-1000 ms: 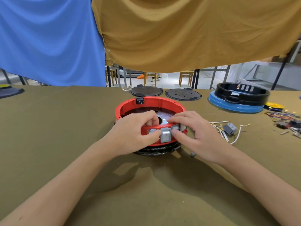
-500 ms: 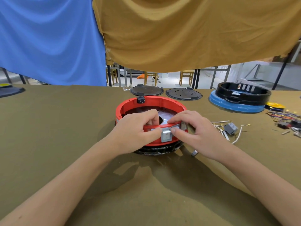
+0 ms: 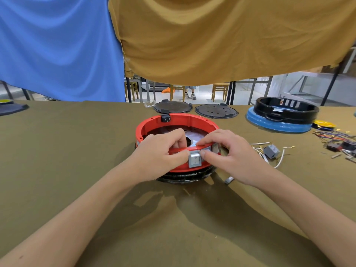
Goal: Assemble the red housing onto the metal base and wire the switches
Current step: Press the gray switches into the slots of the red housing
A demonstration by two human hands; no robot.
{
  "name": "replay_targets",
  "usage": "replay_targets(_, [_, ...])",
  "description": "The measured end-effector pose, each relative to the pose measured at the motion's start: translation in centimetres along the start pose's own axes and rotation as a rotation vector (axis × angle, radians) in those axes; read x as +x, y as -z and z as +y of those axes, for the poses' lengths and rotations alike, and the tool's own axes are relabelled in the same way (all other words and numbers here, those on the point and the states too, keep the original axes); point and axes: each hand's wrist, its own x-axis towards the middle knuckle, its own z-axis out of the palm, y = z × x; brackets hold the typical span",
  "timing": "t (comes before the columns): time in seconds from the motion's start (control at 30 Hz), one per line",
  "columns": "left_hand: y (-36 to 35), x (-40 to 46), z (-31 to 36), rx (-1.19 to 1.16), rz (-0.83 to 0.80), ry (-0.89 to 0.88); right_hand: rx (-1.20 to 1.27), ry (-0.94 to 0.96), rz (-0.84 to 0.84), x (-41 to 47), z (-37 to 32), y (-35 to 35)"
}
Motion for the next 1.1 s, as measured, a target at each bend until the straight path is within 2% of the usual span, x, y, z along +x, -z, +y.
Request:
replay_targets(0.33, [0.12, -0.13, -0.07, 0.039, -0.018, -0.041, -0.008, 0.007, -0.038, -0.28, 0.04, 0.15])
replay_targets(0.63, [0.08, -0.01, 0.06, 0.000, -0.042, 0.025, 0.001, -0.015, -0.038, 0.19, 0.15, 0.19])
replay_targets(0.8, [0.05, -0.23, 0.25, 0.097, -0.024, -0.027, -0.025, 0.022, -0.035, -0.29, 0.13, 0.07])
replay_targets(1.1, [0.00, -0.10, 0.08, 0.115, -0.027, -0.046, -0.074, 0.057, -0.028, -0.36, 0.35, -0.08])
